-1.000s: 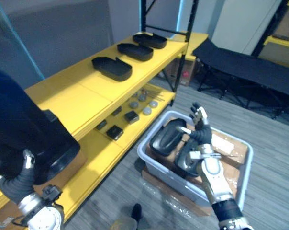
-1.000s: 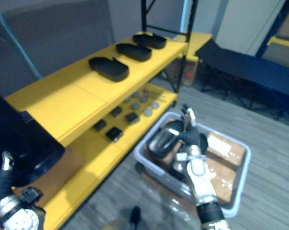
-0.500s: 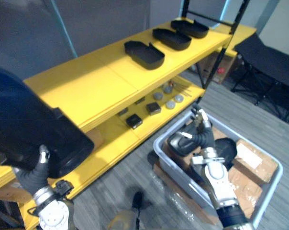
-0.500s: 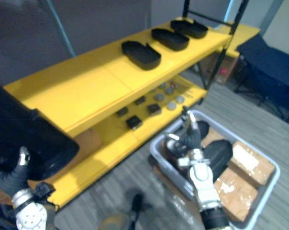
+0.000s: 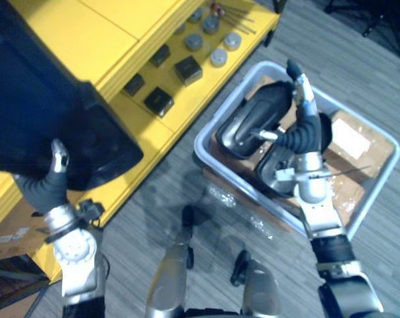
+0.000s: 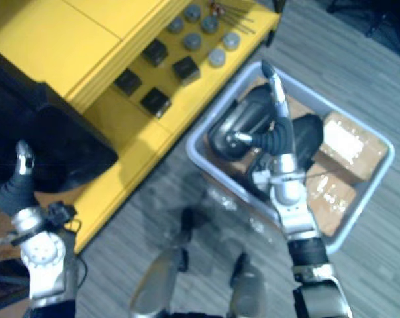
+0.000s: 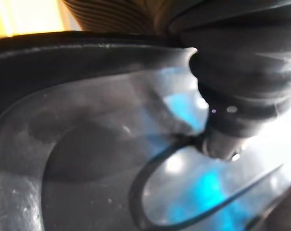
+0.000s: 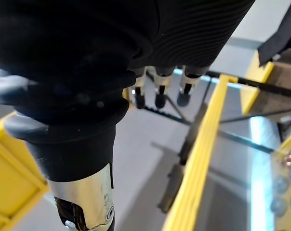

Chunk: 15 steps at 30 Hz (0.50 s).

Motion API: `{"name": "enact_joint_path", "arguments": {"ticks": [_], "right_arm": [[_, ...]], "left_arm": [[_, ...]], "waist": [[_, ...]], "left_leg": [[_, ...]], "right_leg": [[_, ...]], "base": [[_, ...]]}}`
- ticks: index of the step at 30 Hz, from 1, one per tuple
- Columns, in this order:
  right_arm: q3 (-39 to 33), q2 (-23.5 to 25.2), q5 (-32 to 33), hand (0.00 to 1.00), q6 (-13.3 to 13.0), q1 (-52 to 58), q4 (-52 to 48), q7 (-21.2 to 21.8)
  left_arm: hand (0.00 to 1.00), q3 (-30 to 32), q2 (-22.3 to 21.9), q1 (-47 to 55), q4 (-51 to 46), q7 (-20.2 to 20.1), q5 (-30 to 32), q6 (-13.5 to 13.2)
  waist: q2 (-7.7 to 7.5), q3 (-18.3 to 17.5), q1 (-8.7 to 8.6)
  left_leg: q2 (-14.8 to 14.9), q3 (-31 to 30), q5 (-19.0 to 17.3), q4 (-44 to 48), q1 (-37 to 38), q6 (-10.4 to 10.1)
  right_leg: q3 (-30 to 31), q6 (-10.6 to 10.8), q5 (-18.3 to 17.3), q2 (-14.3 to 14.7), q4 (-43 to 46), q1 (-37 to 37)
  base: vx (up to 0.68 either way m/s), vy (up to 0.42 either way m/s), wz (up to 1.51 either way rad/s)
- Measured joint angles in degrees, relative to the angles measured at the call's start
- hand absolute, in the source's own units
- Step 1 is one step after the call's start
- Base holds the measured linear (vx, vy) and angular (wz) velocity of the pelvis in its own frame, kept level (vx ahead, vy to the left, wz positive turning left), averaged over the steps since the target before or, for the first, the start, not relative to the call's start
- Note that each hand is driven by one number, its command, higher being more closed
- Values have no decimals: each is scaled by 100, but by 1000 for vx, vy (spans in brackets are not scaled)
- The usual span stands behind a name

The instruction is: Walk over and take plastic housings, then place them on the shelf

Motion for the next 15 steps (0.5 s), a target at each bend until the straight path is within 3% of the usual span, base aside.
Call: {"name": "enact_joint_path", "arguments": {"ticks": [3, 6, 9, 10, 11, 12, 13, 14, 15], "right_arm": [[236, 30, 15, 0, -156, -34, 0, 41], [511, 352, 5, 0, -302, -31, -3, 128], [726, 566, -9, 0, -352, -47, -2, 105], [801, 671, -36, 0, -354, -41, 5, 91], [891, 785, -53, 0, -358, -41, 29, 88], [932, 845, -62, 0, -359, -44, 46, 89], [977, 979, -108, 0, -475, -50, 133, 109], [1024, 1150, -106, 0, -566, -60, 172, 121], [1098, 1217, -97, 0, -589, -98, 171, 135]], "left_arm": [[100, 9, -3, 105, 8, 188, 26, 60], [100, 162, -3, 318, -6, 285, 44, 65], [100, 434, -11, 547, -66, 265, 170, 66], [100, 492, -16, 660, -143, 230, 220, 80], [100, 499, -8, 783, -251, 183, 286, 99], [100, 499, -6, 865, -311, 155, 353, 102], [100, 490, 14, 1039, -462, 106, 433, 125], [100, 460, 12, 1075, -521, 58, 437, 134], [100, 433, 3, 1071, -521, 50, 434, 139]], "waist": [[67, 55, -31], [84, 59, 12], [75, 54, 241], [84, 55, 230], [83, 55, 238], [80, 54, 241], [76, 25, 232], [110, -113, 237], [41, -217, 238]], "left_leg": [[-126, -238, -30, 12, 182, -1], [-322, -501, -227, 195, 397, -3], [-444, -622, -657, 643, 471, -7], [-470, -756, -803, 908, 490, 58], [-437, -887, -995, 1143, 596, 70], [-405, -947, -1077, 1194, 708, 63], [-265, -1118, -1191, 1159, 951, 80], [-193, -1262, -1235, 1152, 986, 132], [-144, -1324, -1234, 1095, 1001, 136]], "right_leg": [[-263, -11, -82, -78, -2, 354], [-639, 55, -260, -186, -111, 938], [-701, -17, -235, -255, 177, 1280], [-510, -386, -15, -341, 953, 1063], [-201, -1075, 516, -363, 1813, 739], [-22, -1209, 927, -332, 2173, 639], [313, -1069, 1356, -191, 2605, 481], [527, -877, 836, 42, 2529, 278], [638, -814, 644, 194, 2293, 160]], "base": [[74, -63, 39], [74, -76, 56], [113, -40, 38], [89, 21, 45], [122, 15, 48], [147, -49, 37], [141, -106, 41], [135, -124, 43], [101, -133, 52]]}}
